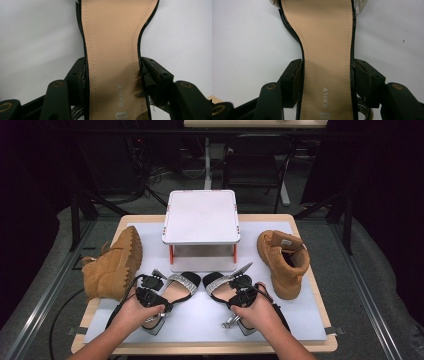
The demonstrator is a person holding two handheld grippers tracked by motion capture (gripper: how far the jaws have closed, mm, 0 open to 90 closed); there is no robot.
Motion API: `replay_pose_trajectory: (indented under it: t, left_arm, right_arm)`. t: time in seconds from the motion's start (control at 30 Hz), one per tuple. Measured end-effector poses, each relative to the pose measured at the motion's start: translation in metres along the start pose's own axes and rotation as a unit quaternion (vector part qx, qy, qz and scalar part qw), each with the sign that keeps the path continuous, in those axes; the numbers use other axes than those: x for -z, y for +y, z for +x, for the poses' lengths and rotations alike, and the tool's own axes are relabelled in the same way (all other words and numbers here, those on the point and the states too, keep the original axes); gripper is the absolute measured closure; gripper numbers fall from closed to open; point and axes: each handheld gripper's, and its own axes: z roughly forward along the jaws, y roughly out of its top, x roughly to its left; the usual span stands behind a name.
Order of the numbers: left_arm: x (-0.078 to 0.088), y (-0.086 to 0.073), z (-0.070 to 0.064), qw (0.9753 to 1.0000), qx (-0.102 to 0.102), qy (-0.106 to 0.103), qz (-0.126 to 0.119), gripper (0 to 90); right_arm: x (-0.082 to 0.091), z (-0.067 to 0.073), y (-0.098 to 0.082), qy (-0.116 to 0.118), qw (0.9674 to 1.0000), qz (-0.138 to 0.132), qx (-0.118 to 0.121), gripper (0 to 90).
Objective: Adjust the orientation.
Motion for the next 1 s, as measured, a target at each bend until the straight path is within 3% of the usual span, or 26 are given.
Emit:
replay_pose_trajectory:
  t: [0.2, 0.33, 0.47, 0.67, 0.8, 1.0]
  left_arm:
    - [0.0, -0.001, 0.001, 1.0, 0.001, -0.003, -0.003, 42.3]
    - [0.0, -0.003, 0.002, 0.9997, -0.02, -0.005, -0.01, 40.4]
    - [0.0, -0.009, 0.001, 0.9989, -0.035, -0.003, -0.03, 38.7]
    - [-0.001, -0.018, 0.006, 0.997, -0.032, -0.019, -0.068, 38.9]
    - [-0.001, -0.022, 0.006, 0.9956, -0.037, -0.017, -0.085, 38.7]
    - [-0.003, -0.027, 0.005, 0.9935, -0.039, -0.011, -0.106, 38.3]
  right_arm:
    - [0.0, -0.002, -0.006, 0.007, 0.9998, -0.019, -0.006, 41.6]
    - [0.0, -0.003, -0.011, 0.01, 0.9993, -0.036, 0.0, 39.3]
    - [-0.002, -0.001, -0.016, 0.01, 0.9984, -0.054, 0.014, 35.3]
    - [-0.004, 0.001, -0.021, 0.001, 0.9967, -0.08, 0.015, 36.7]
    - [-0.005, 0.0, -0.027, 0.008, 0.993, -0.117, 0.008, 37.9]
    - [-0.008, 0.001, -0.033, -0.002, 0.99, -0.14, 0.017, 37.6]
